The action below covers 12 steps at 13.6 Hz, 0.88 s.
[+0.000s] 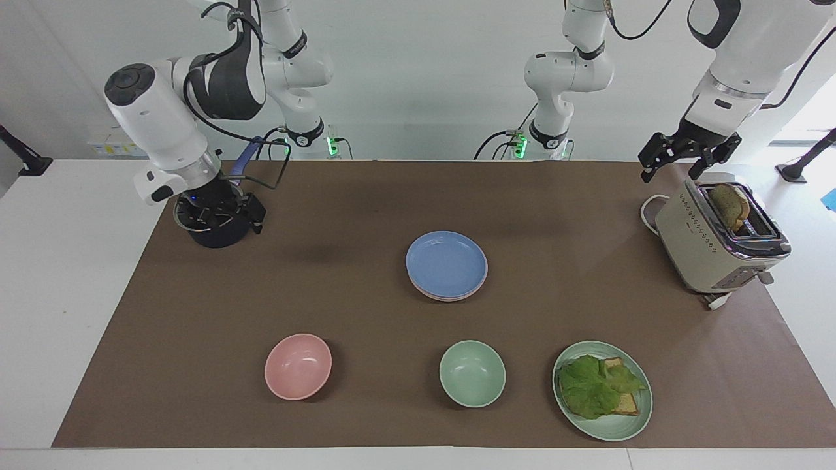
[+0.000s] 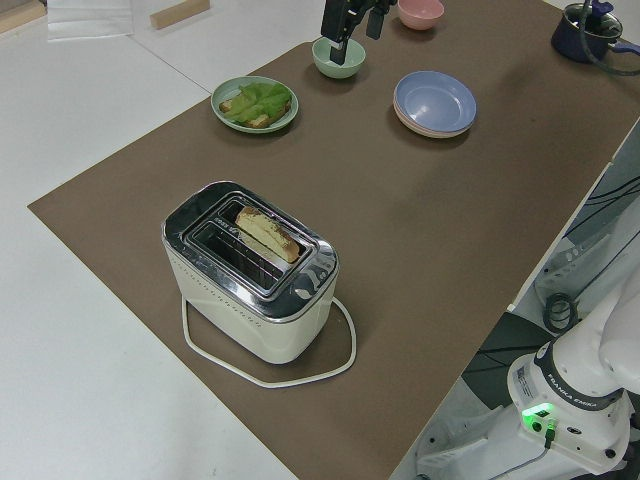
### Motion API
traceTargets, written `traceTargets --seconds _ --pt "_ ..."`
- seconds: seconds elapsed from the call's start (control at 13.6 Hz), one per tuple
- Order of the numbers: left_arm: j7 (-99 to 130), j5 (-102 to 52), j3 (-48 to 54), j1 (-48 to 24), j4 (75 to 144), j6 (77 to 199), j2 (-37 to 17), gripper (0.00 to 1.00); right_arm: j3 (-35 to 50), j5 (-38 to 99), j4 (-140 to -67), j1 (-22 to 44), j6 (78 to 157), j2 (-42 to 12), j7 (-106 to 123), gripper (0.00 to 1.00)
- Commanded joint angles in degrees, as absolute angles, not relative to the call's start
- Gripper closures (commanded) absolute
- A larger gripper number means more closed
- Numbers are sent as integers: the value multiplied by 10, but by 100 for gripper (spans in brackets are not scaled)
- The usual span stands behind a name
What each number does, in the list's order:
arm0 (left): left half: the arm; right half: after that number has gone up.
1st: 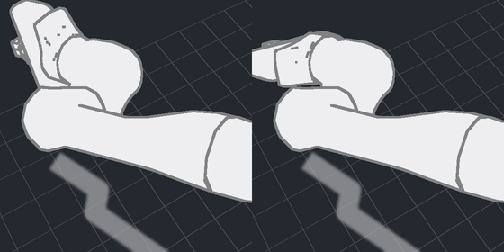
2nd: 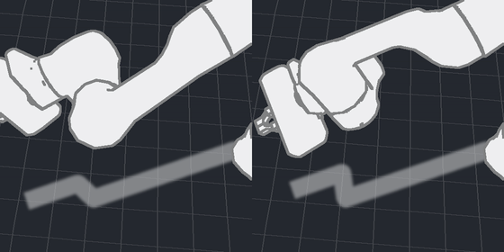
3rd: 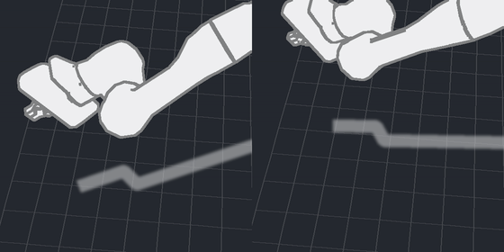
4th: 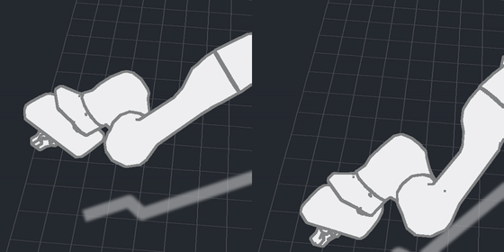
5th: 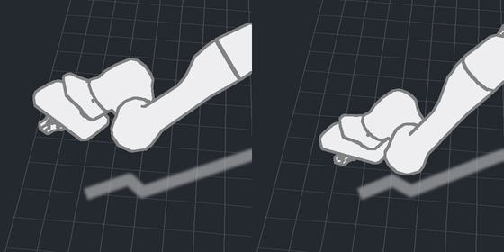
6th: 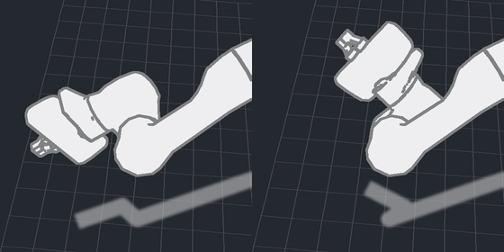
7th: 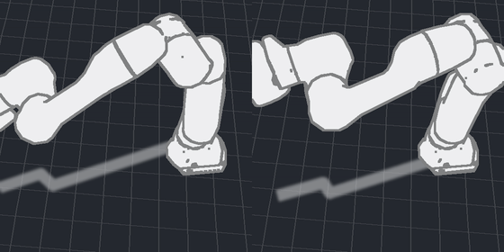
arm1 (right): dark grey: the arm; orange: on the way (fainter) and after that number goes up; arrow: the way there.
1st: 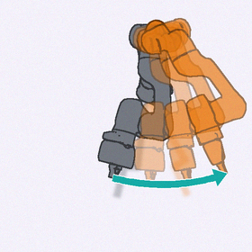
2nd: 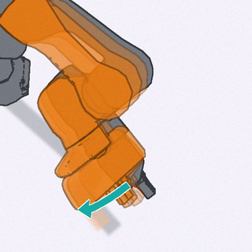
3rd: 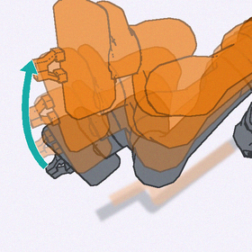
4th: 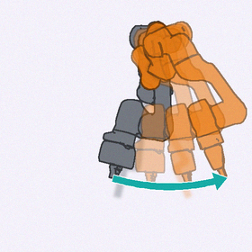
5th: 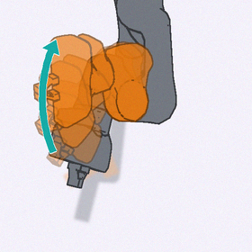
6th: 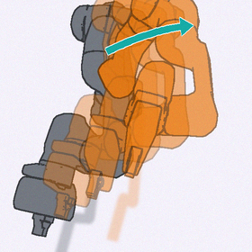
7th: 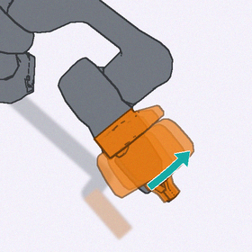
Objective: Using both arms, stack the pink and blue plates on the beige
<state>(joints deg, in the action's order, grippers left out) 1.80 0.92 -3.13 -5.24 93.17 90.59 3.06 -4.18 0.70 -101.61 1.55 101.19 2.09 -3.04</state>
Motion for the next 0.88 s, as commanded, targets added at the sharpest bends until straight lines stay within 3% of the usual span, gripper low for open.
traceTargets --seconds 0.0,0.44,0.81 --pt "17 16 -28 -47 951 912 47 0 -37 -6 -947 12 933 21 -24 0" --pt "17 16 -28 -47 951 912 47 0 -30 -38 -860 16 850 21 -14 0" --pt "17 16 -28 -47 951 912 47 0 -30 -19 -918 18 877 43 -16 0"
